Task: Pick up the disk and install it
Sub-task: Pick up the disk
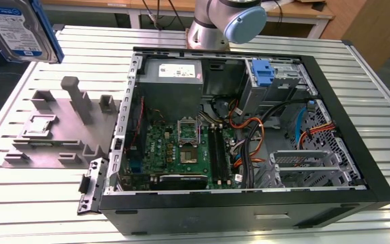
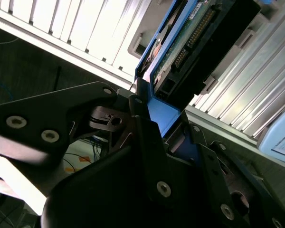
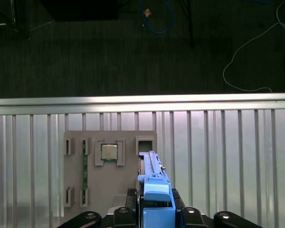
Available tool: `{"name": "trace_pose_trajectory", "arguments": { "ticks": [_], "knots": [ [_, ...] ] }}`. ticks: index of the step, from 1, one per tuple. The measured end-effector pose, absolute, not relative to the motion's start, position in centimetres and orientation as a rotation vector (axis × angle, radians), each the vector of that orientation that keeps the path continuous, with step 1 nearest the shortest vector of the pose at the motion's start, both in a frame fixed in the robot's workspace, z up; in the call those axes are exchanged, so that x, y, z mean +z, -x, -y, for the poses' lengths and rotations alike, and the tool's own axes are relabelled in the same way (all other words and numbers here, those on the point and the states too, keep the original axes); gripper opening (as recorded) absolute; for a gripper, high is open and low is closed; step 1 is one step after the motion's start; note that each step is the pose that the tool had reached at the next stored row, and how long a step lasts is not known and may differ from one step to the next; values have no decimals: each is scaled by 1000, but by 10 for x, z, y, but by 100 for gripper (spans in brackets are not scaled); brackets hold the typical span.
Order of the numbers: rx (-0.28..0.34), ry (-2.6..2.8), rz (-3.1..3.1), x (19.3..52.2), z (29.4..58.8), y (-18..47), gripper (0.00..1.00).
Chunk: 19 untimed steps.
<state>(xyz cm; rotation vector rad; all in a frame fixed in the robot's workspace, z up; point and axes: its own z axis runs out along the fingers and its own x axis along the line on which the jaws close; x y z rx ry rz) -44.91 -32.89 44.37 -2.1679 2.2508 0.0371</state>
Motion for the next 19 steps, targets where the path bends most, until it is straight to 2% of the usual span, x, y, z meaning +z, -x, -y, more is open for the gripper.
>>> {"name": "trace_pose_trajectory", "arguments": {
  "ticks": [19],
  "knots": [
    [37, 2168, -2251, 447, 329, 449, 37]
  ]
}}
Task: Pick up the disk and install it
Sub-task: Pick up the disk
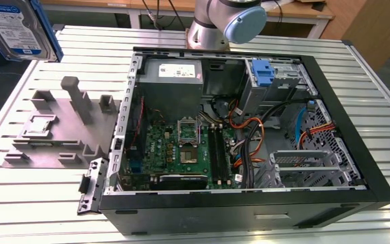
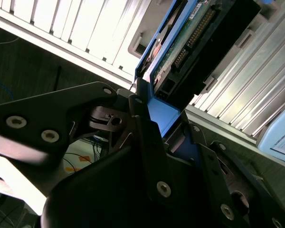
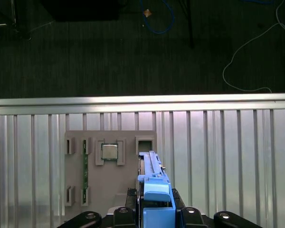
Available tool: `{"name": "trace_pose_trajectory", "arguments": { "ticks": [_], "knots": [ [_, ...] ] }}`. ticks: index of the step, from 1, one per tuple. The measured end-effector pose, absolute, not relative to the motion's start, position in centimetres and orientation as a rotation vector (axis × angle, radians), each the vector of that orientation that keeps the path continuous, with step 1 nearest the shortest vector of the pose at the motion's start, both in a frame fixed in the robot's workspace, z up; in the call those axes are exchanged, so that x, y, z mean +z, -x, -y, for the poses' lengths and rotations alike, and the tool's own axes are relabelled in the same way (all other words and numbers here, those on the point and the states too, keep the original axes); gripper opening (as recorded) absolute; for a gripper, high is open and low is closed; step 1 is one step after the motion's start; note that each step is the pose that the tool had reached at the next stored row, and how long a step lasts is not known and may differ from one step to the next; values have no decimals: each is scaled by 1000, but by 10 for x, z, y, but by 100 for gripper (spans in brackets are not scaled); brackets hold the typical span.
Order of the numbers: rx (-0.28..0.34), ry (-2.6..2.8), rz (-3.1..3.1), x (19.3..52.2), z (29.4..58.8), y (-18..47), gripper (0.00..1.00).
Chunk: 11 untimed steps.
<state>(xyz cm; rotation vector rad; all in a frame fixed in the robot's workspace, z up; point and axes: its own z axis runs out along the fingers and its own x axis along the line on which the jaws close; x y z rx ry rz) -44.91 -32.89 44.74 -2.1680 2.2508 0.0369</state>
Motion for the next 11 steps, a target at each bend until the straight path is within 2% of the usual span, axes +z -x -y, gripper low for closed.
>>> {"name": "trace_pose_trajectory", "arguments": {
  "ticks": [11],
  "knots": [
    [37, 2173, -2246, 448, 329, 449, 37]
  ]
}}
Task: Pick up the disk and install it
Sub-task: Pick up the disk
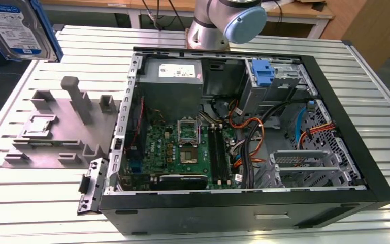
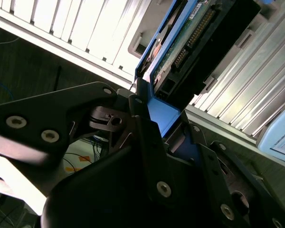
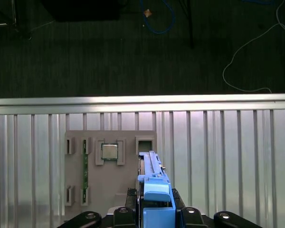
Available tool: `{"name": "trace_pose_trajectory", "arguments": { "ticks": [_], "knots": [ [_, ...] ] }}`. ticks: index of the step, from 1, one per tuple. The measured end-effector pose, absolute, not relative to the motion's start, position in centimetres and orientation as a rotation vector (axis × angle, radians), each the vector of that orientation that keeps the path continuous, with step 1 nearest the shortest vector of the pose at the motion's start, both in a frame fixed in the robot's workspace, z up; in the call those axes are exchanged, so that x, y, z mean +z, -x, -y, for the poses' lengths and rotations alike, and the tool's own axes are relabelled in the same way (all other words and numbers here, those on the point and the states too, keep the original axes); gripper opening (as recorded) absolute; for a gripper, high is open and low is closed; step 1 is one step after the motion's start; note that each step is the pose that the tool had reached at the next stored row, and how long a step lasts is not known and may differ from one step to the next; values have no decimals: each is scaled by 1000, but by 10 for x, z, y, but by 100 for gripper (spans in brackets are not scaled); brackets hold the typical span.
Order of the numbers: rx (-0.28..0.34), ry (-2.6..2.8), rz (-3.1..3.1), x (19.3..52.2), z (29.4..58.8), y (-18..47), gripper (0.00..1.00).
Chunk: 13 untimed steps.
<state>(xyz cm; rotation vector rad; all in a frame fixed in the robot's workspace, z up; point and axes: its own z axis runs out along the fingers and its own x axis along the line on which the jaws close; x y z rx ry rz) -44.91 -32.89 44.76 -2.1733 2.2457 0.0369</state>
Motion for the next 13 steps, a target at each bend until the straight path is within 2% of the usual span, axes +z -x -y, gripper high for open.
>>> {"name": "trace_pose_trajectory", "arguments": {
  "ticks": [5, 13],
  "knots": [
    [37, 2185, -2234, 449, 329, 449, 37],
    [38, 2185, -2234, 469, 329, 449, 37]
  ]
}}
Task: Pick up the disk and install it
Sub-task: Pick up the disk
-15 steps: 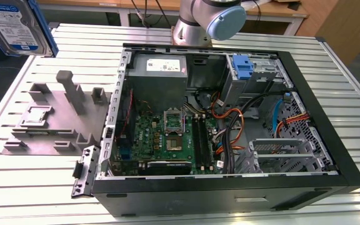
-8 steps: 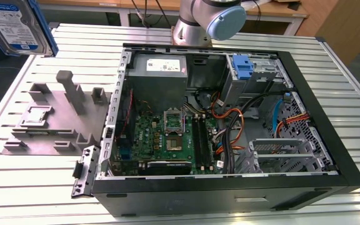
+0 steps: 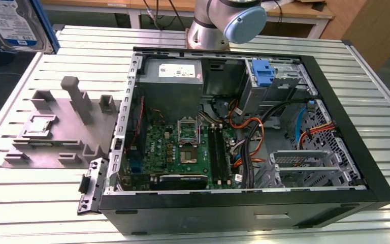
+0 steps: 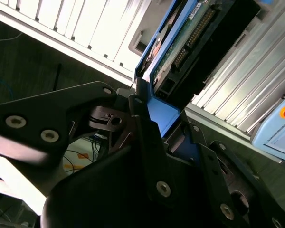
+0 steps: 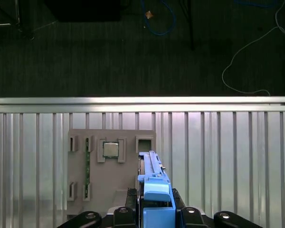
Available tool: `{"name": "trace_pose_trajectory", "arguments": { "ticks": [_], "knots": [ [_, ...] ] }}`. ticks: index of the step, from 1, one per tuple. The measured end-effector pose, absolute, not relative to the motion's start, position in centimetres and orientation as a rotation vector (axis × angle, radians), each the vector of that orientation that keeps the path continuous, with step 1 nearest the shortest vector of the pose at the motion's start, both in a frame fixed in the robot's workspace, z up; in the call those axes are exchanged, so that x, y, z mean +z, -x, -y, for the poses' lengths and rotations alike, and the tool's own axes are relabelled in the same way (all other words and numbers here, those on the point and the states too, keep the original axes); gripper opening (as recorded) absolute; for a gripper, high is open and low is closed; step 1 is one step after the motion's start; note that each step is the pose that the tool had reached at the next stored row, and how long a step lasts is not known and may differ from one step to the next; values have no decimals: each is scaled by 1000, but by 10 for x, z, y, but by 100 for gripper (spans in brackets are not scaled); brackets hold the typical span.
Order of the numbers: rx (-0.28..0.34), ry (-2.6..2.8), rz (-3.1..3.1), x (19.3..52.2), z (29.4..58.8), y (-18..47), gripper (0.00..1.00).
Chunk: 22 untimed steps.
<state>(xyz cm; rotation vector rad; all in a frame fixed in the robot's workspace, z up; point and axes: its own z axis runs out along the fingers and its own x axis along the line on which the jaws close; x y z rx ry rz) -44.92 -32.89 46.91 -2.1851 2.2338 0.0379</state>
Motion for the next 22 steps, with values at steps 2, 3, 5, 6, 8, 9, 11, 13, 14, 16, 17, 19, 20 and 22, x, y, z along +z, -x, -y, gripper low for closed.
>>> {"name": "trace_pose_trajectory", "arguments": {
  "ticks": [2, 3, 5, 6, 8, 9, 11, 13, 14, 16, 17, 19, 20, 22],
  "knots": [
    [38, 2185, -2234, 474, 329, 449, 37],
    [38, 2185, -2234, 477, 329, 449, 37],
    [38, 2185, -2234, 482, 329, 449, 37],
    [38, 2185, -2234, 485, 329, 449, 37],
    [38, 2185, -2234, 490, 329, 449, 37],
    [38, 2185, -2234, 493, 329, 449, 37],
    [38, 2185, -2234, 498, 329, 449, 37],
    [38, 2185, -2234, 504, 329, 449, 37],
    [38, 2185, -2234, 506, 329, 449, 37],
    [38, 2185, -2234, 508, 329, 449, 37],
    [38, 2185, -2234, 508, 329, 449, 37],
    [38, 2185, -2234, 508, 329, 449, 37],
    [38, 2185, -2234, 508, 329, 449, 37],
    [38, 2185, -2234, 508, 329, 449, 37]
  ]
}}
